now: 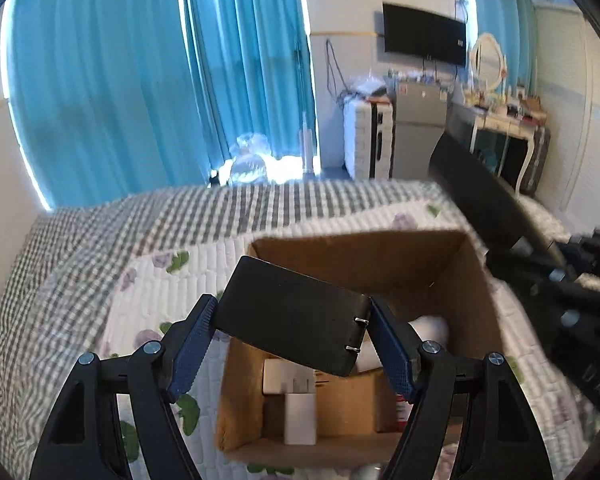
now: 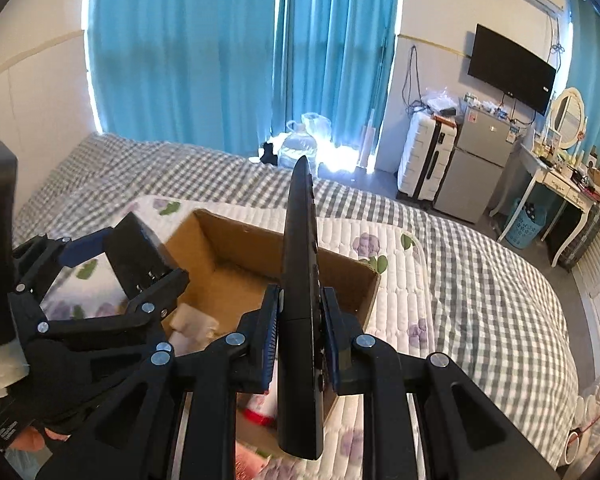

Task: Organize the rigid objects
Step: 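Lower the remote and brush into the box and open both grippers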

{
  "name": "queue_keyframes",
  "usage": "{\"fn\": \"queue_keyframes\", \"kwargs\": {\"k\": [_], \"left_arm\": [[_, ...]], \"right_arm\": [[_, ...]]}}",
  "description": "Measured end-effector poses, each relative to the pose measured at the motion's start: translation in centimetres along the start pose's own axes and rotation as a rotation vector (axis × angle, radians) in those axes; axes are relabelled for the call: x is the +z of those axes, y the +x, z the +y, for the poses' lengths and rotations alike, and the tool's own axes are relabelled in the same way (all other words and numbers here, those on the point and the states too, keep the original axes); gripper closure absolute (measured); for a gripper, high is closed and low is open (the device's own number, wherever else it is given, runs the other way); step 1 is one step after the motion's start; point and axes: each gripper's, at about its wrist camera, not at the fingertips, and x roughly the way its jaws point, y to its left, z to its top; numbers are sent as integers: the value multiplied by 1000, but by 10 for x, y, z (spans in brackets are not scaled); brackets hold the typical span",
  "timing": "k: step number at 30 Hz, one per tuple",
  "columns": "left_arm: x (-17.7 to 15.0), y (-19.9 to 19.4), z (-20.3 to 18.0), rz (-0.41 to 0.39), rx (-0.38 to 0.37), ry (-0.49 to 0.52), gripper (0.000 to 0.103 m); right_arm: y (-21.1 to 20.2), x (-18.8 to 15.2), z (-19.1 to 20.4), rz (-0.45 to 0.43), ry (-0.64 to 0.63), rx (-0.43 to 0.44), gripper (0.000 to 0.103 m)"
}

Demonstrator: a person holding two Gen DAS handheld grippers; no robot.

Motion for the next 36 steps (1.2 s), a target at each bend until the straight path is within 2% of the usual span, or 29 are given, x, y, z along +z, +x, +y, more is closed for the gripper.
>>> {"fn": "queue_keyframes", "kwargs": {"k": [5, 10, 12, 15, 17, 21, 26, 30, 34, 36], "left_arm": [[-15, 37, -1, 59, -5, 5, 27], [-23, 53, -7, 109, -28, -9, 27], [-23, 51, -8, 103, -33, -17, 26], [-20, 38, -9, 37, 11, 7, 25], [-16, 29, -6, 30, 1, 19, 25], [-12, 6, 14, 9, 30, 19, 25], [-19, -12, 47, -19, 41, 0, 25], [-31, -3, 71, 4, 25, -65, 25], [-42, 17, 85, 47, 19, -99, 25], [-45, 23, 86, 65, 12, -106, 25]], "right_arm": [[39, -4, -9, 47, -25, -3, 84], [51, -16, -11, 63, -40, 13, 84], [55, -20, -11, 75, -39, 16, 84], [53, -22, -12, 71, -28, 16, 84], [46, -23, -13, 56, -11, 14, 84], [31, -22, -9, 37, 2, 19, 84], [29, -17, 17, 36, -49, 37, 84], [57, -18, 41, 90, -94, 38, 84], [91, -28, 49, 151, -100, 28, 84], [99, -28, 45, 148, -87, 27, 84]]}}
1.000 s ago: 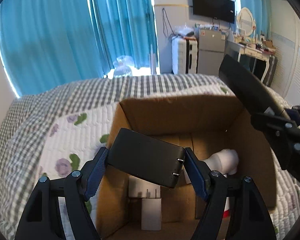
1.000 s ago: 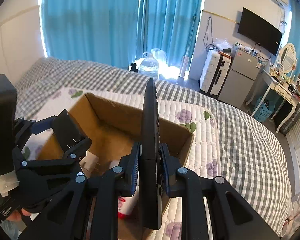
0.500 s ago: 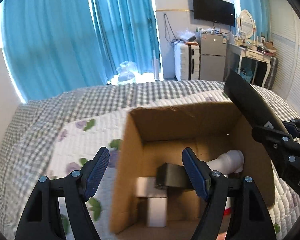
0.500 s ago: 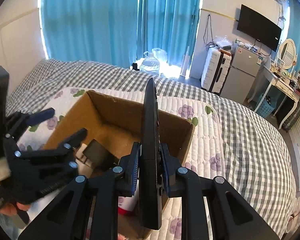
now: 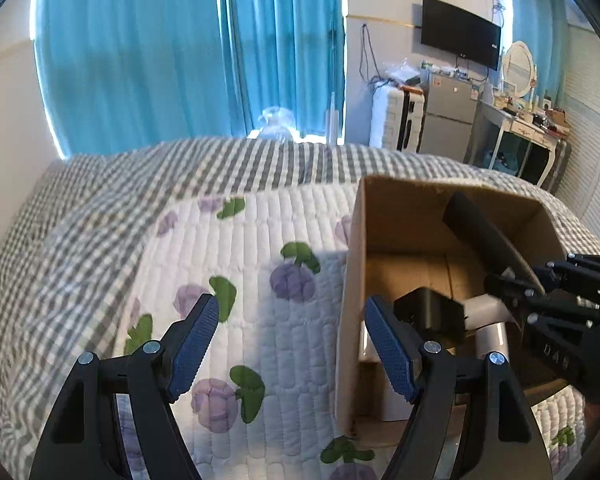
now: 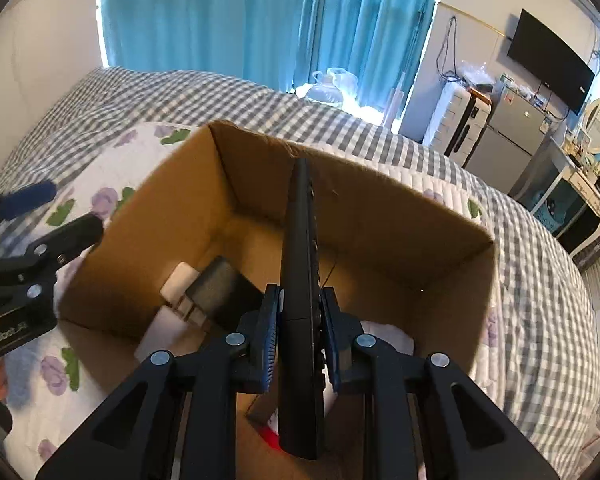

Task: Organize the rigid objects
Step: 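Lower the remote and brush into the box and open both grippers, then grasp the pink phone case with the right gripper while the left grasps the white earbuds case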

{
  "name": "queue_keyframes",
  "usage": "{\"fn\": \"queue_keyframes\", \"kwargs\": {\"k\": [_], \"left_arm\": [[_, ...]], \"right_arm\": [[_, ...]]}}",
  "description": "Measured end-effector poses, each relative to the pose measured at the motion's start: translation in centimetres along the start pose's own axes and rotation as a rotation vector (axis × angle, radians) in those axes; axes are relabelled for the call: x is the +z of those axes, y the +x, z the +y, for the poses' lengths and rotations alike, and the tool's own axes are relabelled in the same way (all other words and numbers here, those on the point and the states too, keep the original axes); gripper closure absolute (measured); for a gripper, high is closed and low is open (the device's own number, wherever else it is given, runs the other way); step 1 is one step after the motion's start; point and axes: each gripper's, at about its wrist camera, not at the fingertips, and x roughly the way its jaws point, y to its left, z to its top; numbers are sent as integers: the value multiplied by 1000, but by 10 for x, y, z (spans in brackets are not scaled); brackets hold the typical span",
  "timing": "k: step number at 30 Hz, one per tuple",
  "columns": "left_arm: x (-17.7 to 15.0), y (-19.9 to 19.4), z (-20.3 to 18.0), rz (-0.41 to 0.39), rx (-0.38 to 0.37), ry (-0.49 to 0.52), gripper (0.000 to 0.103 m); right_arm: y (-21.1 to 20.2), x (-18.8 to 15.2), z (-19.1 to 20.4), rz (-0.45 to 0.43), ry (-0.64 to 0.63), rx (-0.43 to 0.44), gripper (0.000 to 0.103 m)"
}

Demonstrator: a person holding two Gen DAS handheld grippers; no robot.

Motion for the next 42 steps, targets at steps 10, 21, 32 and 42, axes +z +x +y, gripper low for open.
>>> {"fn": "queue_keyframes", "kwargs": {"k": [10, 21, 32, 42], "left_arm": [[-8, -41, -2, -60, -28, 1, 3], [-64, -81, -12, -36, -30, 55, 0], [-119, -50, -2, 84, -33, 7, 0], [-127, -46, -9, 86, -27, 36, 0]], "right_arm": [[-75, -6, -26, -148, 118, -17, 31], [-104, -93, 12, -54, 105, 3, 26], [-11, -171, 68, 194, -7, -23, 26], [-19, -170, 55, 131, 33, -33, 51]]}}
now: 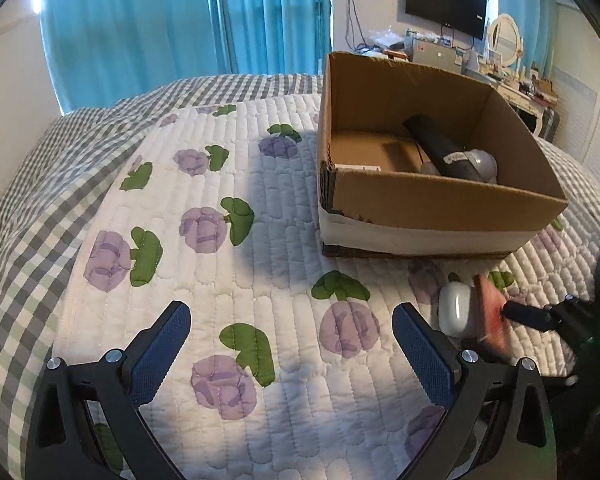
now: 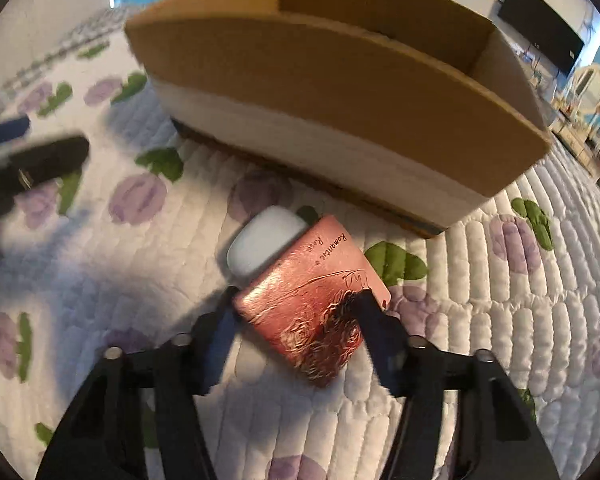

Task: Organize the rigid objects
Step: 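Grasp the pink phone case with the right gripper while the left grasps the white earbuds case, then lower the earbuds case and pink phone case into the box and open both grippers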

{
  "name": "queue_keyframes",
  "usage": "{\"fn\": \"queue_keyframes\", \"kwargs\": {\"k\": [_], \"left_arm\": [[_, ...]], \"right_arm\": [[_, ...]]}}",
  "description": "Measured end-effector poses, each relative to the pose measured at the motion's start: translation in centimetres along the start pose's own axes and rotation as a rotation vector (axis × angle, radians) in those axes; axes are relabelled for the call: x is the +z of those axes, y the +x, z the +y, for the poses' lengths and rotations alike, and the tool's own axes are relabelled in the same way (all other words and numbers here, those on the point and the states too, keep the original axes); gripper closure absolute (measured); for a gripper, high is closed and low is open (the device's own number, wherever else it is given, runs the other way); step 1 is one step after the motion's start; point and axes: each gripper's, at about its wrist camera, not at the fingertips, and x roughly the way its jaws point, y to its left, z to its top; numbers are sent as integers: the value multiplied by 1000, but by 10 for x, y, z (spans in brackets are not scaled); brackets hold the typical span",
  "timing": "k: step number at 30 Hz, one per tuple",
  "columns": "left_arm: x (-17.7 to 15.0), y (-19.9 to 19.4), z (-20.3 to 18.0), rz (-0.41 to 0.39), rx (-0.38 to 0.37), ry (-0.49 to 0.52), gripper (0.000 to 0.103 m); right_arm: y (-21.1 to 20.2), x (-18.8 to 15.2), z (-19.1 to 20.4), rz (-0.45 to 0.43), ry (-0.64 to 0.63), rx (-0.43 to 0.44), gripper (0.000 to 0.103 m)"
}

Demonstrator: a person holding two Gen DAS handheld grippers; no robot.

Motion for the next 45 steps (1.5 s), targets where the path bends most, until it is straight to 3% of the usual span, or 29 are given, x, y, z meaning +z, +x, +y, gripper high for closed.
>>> {"fn": "queue_keyframes", "kwargs": {"k": [7, 11, 15, 19, 25, 30, 33, 38, 41, 43, 45], "left_arm": [[-5, 7, -5, 15, 28, 17, 0], [-7, 12, -6, 31, 18, -14, 0], [-7, 14, -16, 32, 15, -3, 0], [-5, 13, -37, 19, 6, 41, 0], [2, 14, -76, -6, -28, 108, 0], [6, 35, -99, 25, -56, 116, 3], [4, 46, -109, 48, -86, 128, 11], [-5, 59, -120, 85, -113, 176, 14], [-8, 65, -120, 118, -137, 186, 39], [-8, 62, -120, 115, -153, 194, 49], [-8, 59, -119, 119, -147, 206, 52]], "right_arm": [[-26, -3, -25, -76, 64, 47, 74], [-42, 4, -35, -127, 54, -80, 85], [-31, 3, -49, -90, 124, -23, 86], [-14, 8, -57, -79, 187, -20, 92], [-39, 0, -83, -125, 301, -29, 94], [-35, -2, -93, -120, 329, -39, 94], [-31, -3, -93, -108, 343, -34, 94], [-31, -7, -95, -99, 369, -18, 94], [-31, -5, -95, -96, 366, -22, 94], [-32, -5, -94, -97, 358, -25, 94], [-33, -5, -93, -98, 355, -26, 94]]}}
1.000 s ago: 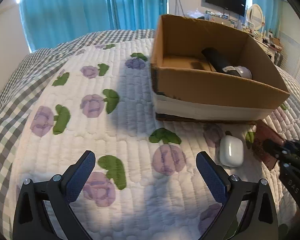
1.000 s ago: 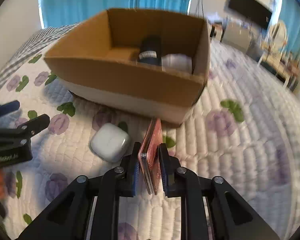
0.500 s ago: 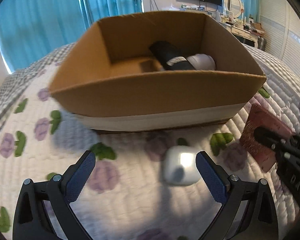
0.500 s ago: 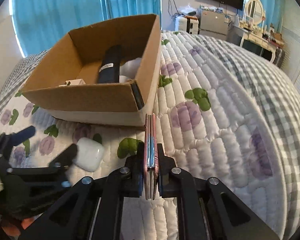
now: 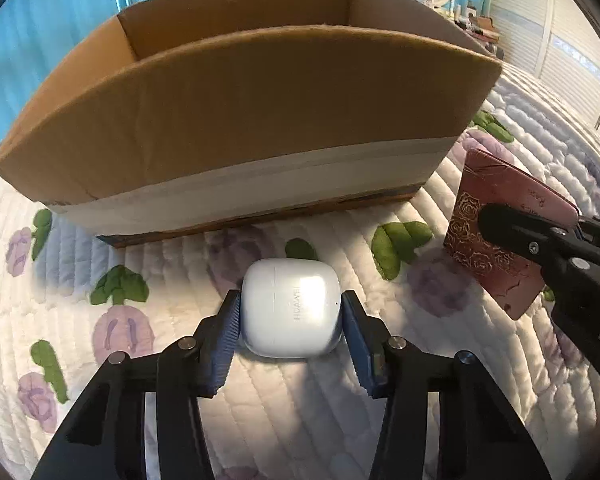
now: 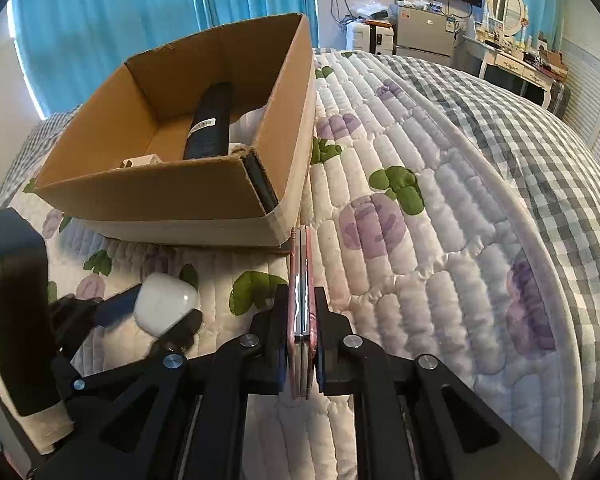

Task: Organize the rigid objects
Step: 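Lower the earbuds case and pink phone case into the box and open both grippers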

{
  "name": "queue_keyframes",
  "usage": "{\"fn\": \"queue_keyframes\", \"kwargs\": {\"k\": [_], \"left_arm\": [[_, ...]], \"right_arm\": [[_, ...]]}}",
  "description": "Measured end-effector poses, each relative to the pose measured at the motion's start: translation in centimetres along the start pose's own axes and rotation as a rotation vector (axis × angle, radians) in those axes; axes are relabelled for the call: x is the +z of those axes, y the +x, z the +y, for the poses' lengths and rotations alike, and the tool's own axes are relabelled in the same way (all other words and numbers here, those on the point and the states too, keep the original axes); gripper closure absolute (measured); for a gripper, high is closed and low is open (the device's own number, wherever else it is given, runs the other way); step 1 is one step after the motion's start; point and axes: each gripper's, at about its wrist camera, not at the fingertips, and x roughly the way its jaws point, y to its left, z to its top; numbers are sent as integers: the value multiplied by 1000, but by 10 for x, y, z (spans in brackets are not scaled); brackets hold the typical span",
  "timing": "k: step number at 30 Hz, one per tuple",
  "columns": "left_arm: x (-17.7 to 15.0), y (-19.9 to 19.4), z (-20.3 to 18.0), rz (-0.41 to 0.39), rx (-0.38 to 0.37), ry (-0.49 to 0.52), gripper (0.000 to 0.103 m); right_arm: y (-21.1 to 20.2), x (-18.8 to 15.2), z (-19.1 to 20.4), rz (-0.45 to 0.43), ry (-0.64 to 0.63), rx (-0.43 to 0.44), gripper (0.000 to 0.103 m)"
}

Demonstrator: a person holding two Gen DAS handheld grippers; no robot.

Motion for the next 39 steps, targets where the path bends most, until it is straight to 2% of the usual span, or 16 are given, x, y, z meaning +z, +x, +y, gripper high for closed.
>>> {"fn": "queue_keyframes", "kwargs": {"k": [10, 16, 18, 24, 28, 32, 39], "left_arm": [[-6, -38, 29, -48, 36, -68, 52], [-12, -78, 43, -96, 39, -105, 52], [-12, -90, 34, -111, 44, -112, 52], [2, -128, 54, -159, 49, -104, 52], [15, -156, 63, -201, 46, -104, 52], [37, -175, 75, -235, 41, -116, 52], [103, -170, 95, -290, 81, -103, 52]], "right_arm": [[-24, -7, 7, -43, -39, -31, 94], [-49, -15, 8, -60, -36, -10, 94], [-60, -15, 11, -71, -40, 2, 94], [-94, -8, 27, -113, -91, 38, 94], [-117, 11, 36, -151, -121, 85, 94], [-136, 44, 47, -208, -161, 111, 94], [-128, 110, 57, -273, -189, 139, 94]]}}
